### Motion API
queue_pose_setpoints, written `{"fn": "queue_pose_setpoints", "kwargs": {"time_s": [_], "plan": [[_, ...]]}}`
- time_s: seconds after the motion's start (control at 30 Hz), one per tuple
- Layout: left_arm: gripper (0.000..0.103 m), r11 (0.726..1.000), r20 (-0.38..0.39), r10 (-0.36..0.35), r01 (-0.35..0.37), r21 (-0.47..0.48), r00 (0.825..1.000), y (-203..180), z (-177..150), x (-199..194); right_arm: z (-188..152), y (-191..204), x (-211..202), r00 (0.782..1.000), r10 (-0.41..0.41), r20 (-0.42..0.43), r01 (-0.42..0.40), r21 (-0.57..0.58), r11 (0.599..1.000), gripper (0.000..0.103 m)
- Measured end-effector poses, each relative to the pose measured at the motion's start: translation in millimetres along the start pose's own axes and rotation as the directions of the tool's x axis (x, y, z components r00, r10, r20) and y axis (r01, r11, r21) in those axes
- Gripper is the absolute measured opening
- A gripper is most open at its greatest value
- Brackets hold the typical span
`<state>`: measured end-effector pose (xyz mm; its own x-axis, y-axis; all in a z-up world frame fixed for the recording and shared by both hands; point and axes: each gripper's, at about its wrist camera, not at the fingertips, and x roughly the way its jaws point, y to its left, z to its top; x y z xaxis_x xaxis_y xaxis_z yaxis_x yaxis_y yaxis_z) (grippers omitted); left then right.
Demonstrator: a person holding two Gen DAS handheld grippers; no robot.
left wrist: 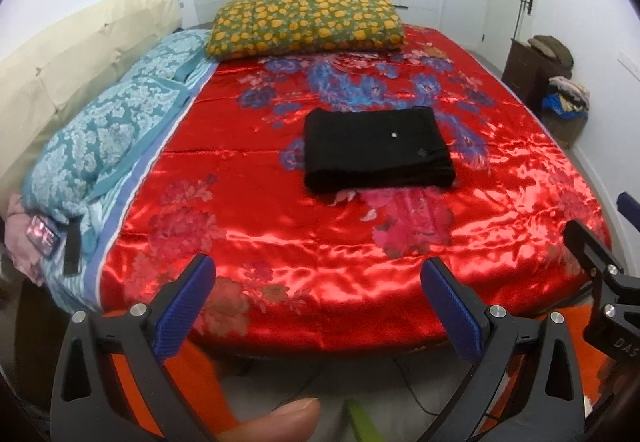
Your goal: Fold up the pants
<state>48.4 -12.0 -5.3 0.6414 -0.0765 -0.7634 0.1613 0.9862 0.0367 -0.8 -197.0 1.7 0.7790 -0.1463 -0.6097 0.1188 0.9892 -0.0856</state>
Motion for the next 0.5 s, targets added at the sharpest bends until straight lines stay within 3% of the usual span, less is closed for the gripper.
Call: {"fn": "queue_pose_setpoints", "kwargs": {"time_s": [0.2,0.5], "plan": [[0.102,0.996,0.025,0.075,-0.076,0.045,0.997,-2.9,-0.5,0.3,7.1,0.0,-1.0,1.000,-0.012,0.010,0.012,-0.007,1.000,0.103],[0.102,0.998,0.004,0.054,-0.054,0.027,0.999,1.9,0.4,1.7,9.8,5.1,3.3,1.000,-0.018,0.005,0.018,-0.026,1.000,0.103]]}}
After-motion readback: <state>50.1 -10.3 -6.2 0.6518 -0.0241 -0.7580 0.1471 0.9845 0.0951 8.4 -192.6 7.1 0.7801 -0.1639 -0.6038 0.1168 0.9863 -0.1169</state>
